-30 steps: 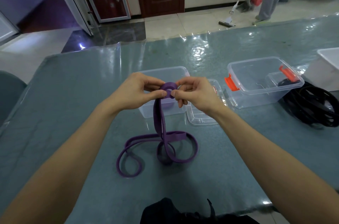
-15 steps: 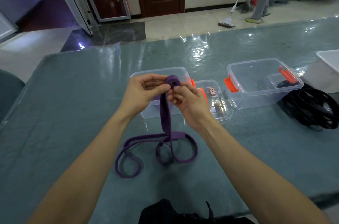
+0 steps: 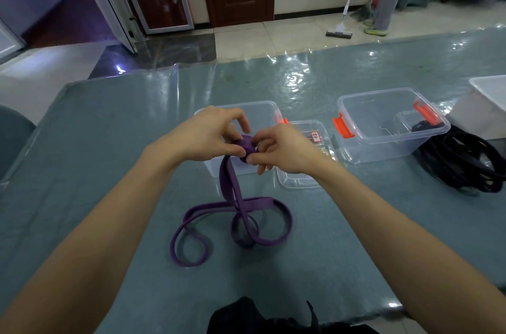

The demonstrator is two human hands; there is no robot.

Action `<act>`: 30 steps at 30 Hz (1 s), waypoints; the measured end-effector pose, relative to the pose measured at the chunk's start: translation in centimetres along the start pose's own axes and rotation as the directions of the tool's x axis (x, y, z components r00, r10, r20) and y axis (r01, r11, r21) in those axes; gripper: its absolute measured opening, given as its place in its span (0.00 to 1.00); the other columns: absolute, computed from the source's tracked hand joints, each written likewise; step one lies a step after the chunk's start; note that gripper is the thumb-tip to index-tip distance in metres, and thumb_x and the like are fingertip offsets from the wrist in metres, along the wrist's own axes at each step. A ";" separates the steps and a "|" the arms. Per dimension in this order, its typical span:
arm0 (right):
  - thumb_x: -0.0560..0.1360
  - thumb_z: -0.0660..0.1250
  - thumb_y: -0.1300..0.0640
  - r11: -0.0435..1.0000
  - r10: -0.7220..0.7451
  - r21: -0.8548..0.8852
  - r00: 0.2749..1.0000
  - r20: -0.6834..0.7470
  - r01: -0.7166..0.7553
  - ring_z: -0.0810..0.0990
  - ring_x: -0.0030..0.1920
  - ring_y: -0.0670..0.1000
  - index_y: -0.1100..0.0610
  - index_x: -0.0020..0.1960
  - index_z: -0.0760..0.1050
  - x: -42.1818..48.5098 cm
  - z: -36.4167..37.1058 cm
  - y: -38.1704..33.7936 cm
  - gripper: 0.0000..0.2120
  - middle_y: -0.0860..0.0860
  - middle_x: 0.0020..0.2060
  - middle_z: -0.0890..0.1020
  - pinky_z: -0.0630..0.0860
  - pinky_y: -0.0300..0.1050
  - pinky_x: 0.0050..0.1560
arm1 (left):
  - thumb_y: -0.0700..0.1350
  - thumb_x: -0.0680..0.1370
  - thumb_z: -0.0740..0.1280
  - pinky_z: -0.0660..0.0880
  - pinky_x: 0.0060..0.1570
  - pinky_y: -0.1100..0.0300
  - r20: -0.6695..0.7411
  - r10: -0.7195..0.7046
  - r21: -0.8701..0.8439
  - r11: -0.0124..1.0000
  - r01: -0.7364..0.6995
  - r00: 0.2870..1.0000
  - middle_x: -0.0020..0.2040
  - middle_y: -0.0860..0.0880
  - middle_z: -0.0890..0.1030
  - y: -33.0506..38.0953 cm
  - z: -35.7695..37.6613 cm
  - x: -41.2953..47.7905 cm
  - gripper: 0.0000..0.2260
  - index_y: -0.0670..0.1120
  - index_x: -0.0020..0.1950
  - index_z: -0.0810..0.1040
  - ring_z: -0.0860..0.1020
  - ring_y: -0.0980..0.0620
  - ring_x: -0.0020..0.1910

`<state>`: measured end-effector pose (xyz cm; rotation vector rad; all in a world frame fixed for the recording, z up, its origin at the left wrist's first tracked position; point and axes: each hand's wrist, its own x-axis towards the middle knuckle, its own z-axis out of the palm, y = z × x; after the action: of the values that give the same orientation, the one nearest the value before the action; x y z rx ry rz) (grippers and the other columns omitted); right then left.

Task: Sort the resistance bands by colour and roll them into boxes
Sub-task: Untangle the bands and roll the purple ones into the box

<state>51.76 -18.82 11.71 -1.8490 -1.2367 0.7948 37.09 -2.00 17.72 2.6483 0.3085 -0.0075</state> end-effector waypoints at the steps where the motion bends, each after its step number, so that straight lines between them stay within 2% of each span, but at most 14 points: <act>1: 0.77 0.78 0.60 0.997 -0.016 0.081 1.000 -0.025 0.018 0.89 0.37 0.51 0.55 0.51 0.83 -0.2 0.1 0.3 0.06 0.53 0.34 0.88 0.81 0.39 0.40 | 0.49 0.74 0.83 0.80 0.60 0.52 -0.026 -0.019 -0.062 0.998 0.017 0.999 0.48 0.56 0.90 -0.3 0.1 -0.1 0.19 0.55 0.57 0.78 0.87 0.57 0.53; 4: 0.77 0.77 0.66 0.903 -0.044 0.417 0.987 -0.154 0.105 0.89 0.38 0.56 0.63 0.55 0.85 -0.7 0.5 1.0 0.07 0.59 0.38 0.88 0.83 0.44 0.42 | 0.46 0.74 0.84 0.78 0.48 0.67 -0.212 -0.085 -0.395 0.919 -0.006 0.974 0.46 0.54 0.90 -1.0 1.6 -0.8 0.16 0.52 0.51 0.78 0.88 0.56 0.47; 6: 0.78 0.75 0.68 0.808 -0.042 0.565 0.972 -0.230 0.168 0.89 0.39 0.57 0.66 0.58 0.84 -0.7 1.0 1.1 0.09 0.62 0.41 0.88 0.84 0.45 0.43 | 0.41 0.74 0.82 0.83 0.49 0.63 -0.319 -0.181 -0.677 0.730 -0.090 0.930 0.46 0.47 0.91 -0.9 2.9 -1.2 0.13 0.46 0.51 0.80 0.90 0.49 0.47; 7: 0.78 0.75 0.68 0.763 -0.032 0.618 0.966 -0.256 0.190 0.89 0.40 0.58 0.66 0.58 0.84 -0.7 1.3 0.9 0.09 0.63 0.43 0.89 0.84 0.45 0.43 | 0.39 0.74 0.82 0.85 0.51 0.59 -0.345 -0.229 -0.756 0.642 -0.125 0.910 0.47 0.45 0.91 -0.8 3.6 -1.4 0.13 0.45 0.51 0.80 0.90 0.47 0.47; 10: 0.80 0.73 0.67 0.614 0.025 0.756 0.953 -0.303 0.224 0.89 0.41 0.56 0.62 0.57 0.85 -0.5 2.5 0.5 0.07 0.62 0.45 0.89 0.83 0.43 0.44 | 0.34 0.75 0.79 0.84 0.50 0.60 -0.387 -0.286 -0.823 0.536 -0.188 0.877 0.48 0.43 0.90 -0.3 5.6 -1.3 0.12 0.43 0.52 0.80 0.90 0.48 0.46; 13: 0.80 0.73 0.67 0.591 0.035 0.777 0.955 -0.294 0.218 0.90 0.42 0.56 0.64 0.57 0.84 -0.5 3.3 0.5 0.07 0.62 0.47 0.89 0.84 0.43 0.44 | 0.32 0.75 0.79 0.83 0.50 0.62 -0.397 -0.303 -0.825 0.531 -0.193 0.866 0.47 0.42 0.90 -0.4 6.4 -1.3 0.12 0.42 0.52 0.80 0.90 0.48 0.45; 15: 0.78 0.74 0.68 0.664 0.033 0.731 0.972 -0.234 0.154 0.90 0.42 0.58 0.66 0.58 0.84 -0.8 2.8 0.8 0.09 0.63 0.47 0.89 0.84 0.44 0.43 | 0.33 0.74 0.80 0.82 0.51 0.65 -0.374 -0.273 -0.794 0.588 -0.154 0.886 0.46 0.43 0.90 -0.9 5.9 -1.5 0.12 0.42 0.50 0.80 0.90 0.49 0.46; 17: 0.76 0.78 0.65 0.822 0.029 0.566 0.988 -0.154 0.065 0.90 0.42 0.58 0.64 0.59 0.84 -1.2 1.5 1.0 0.12 0.61 0.46 0.89 0.85 0.46 0.42 | 0.36 0.73 0.82 0.82 0.51 0.64 -0.313 -0.224 -0.736 0.672 -0.086 0.923 0.46 0.45 0.91 -1.5 5.0 -1.9 0.12 0.44 0.49 0.82 0.90 0.49 0.47; 19: 0.73 0.83 0.58 0.944 0.027 0.329 0.992 -0.121 0.015 0.90 0.41 0.56 0.58 0.60 0.85 -1.4 0.0 0.7 0.17 0.54 0.48 0.90 0.83 0.45 0.41 | 0.41 0.72 0.84 0.79 0.51 0.70 -0.252 -0.167 -0.606 0.795 -0.021 0.953 0.45 0.50 0.91 -1.8 3.9 -2.1 0.12 0.48 0.48 0.83 0.90 0.52 0.49; 21: 0.70 0.85 0.53 0.985 0.008 0.173 0.993 -0.120 0.012 0.89 0.39 0.51 0.53 0.61 0.85 -1.3 -1.0 0.0 0.21 0.49 0.47 0.90 0.81 0.41 0.39 | 0.44 0.73 0.84 0.73 0.52 0.77 -0.186 -0.099 -0.463 0.887 0.002 0.978 0.44 0.55 0.90 -1.8 2.9 -2.0 0.12 0.52 0.47 0.83 0.89 0.57 0.48; 24: 0.72 0.83 0.55 0.998 -0.031 0.045 0.998 -0.063 0.034 0.87 0.36 0.44 0.52 0.54 0.85 -0.9 -1.3 -0.8 0.12 0.45 0.36 0.89 0.77 0.31 0.38 | 0.45 0.72 0.85 0.74 0.52 0.75 -0.137 -0.034 -0.367 0.930 -0.019 0.990 0.42 0.56 0.90 -1.4 1.8 -1.5 0.12 0.53 0.46 0.82 0.89 0.57 0.46; 25: 0.73 0.82 0.57 0.996 -0.044 0.073 0.997 -0.068 0.049 0.88 0.37 0.45 0.54 0.53 0.85 -0.8 -1.4 -0.9 0.11 0.46 0.36 0.89 0.78 0.31 0.40 | 0.44 0.72 0.85 0.76 0.53 0.74 -0.146 -0.026 -0.366 0.930 -0.030 0.989 0.42 0.56 0.90 -1.2 1.6 -1.3 0.12 0.53 0.47 0.82 0.89 0.55 0.47; 27: 0.75 0.81 0.62 0.964 -0.070 0.248 0.990 -0.119 0.098 0.89 0.40 0.52 0.58 0.54 0.85 -0.9 -1.5 -0.8 0.10 0.54 0.39 0.89 0.81 0.38 0.46 | 0.43 0.73 0.84 0.78 0.57 0.70 -0.196 -0.035 -0.462 0.885 -0.061 0.980 0.45 0.53 0.90 -1.0 1.4 -1.4 0.12 0.51 0.49 0.84 0.89 0.53 0.50; 30: 0.75 0.79 0.65 0.875 -0.080 0.450 0.970 -0.228 0.177 0.89 0.43 0.61 0.64 0.58 0.85 -1.3 -1.4 -0.4 0.12 0.63 0.45 0.88 0.84 0.47 0.50 | 0.41 0.72 0.83 0.85 0.56 0.57 -0.277 -0.120 -0.726 0.676 -0.126 0.953 0.50 0.45 0.91 -0.4 2.6 -2.0 0.14 0.45 0.54 0.84 0.90 0.45 0.52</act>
<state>52.23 -20.31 12.85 -1.3967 -0.9261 0.7328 35.16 -3.22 15.35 1.8135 0.3195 0.4449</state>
